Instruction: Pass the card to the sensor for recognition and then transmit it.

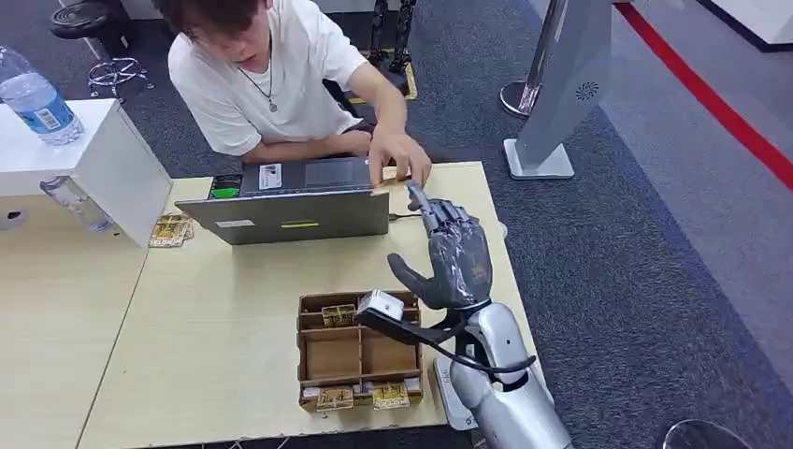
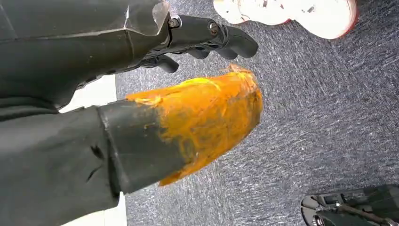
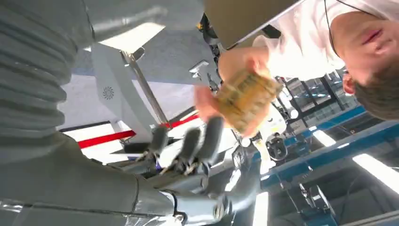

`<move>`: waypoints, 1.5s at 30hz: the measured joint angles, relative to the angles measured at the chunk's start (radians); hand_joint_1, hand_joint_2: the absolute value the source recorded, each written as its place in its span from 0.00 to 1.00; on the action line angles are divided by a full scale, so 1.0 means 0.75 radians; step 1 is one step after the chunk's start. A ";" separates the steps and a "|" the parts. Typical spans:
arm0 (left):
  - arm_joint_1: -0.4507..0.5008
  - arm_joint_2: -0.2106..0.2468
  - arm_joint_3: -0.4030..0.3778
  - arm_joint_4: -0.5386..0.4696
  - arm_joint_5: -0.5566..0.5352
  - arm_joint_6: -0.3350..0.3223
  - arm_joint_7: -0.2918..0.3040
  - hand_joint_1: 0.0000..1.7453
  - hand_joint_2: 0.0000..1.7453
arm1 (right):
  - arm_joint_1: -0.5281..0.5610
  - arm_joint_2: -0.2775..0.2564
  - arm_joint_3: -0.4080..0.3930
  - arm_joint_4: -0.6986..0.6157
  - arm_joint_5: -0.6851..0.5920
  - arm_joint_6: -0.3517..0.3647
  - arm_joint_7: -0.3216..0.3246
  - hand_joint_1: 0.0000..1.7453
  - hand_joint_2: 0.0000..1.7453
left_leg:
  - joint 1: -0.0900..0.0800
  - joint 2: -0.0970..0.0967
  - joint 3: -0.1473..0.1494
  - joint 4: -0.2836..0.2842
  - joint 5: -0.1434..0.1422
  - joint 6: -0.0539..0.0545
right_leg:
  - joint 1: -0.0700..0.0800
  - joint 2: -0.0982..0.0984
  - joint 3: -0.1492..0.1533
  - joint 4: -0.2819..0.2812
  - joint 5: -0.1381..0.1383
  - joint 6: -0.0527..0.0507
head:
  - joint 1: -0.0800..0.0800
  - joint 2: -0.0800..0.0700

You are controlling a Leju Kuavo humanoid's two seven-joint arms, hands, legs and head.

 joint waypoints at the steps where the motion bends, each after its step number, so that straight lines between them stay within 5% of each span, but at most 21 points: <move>1: 0.000 -0.001 0.000 0.000 0.000 0.000 0.000 0.00 0.00 | 0.000 0.000 0.000 0.002 -0.008 0.000 0.000 0.00 0.00 | 0.000 0.000 0.000 0.000 0.000 0.000 | 0.000 0.000 0.000 0.000 0.000 0.000 | 0.000 0.000; 25: 0.000 -0.002 0.035 0.000 0.000 0.003 0.000 0.00 0.00 | 0.088 -0.004 -0.028 -0.049 -0.257 0.000 -0.068 0.00 0.00 | 0.000 0.000 0.000 0.000 0.000 0.000 | 0.000 0.000 -0.001 0.000 0.000 0.000 | 0.000 0.000; 34: 0.000 -0.002 0.066 0.000 0.008 0.007 0.000 0.00 0.00 | 0.218 -0.027 -0.179 -0.123 -0.435 -0.002 -0.150 0.00 0.00 | 0.000 0.000 0.000 0.000 0.000 0.000 | 0.000 0.000 -0.001 0.000 0.000 0.000 | 0.000 0.000; 45: 0.001 -0.002 0.105 0.000 0.012 0.014 0.007 0.00 0.00 | 0.385 -0.050 -0.489 -0.148 -0.658 -0.003 -0.234 0.00 0.00 | 0.000 0.000 -0.001 0.000 0.000 0.000 | 0.000 0.000 -0.002 0.000 0.000 0.000 | 0.000 0.000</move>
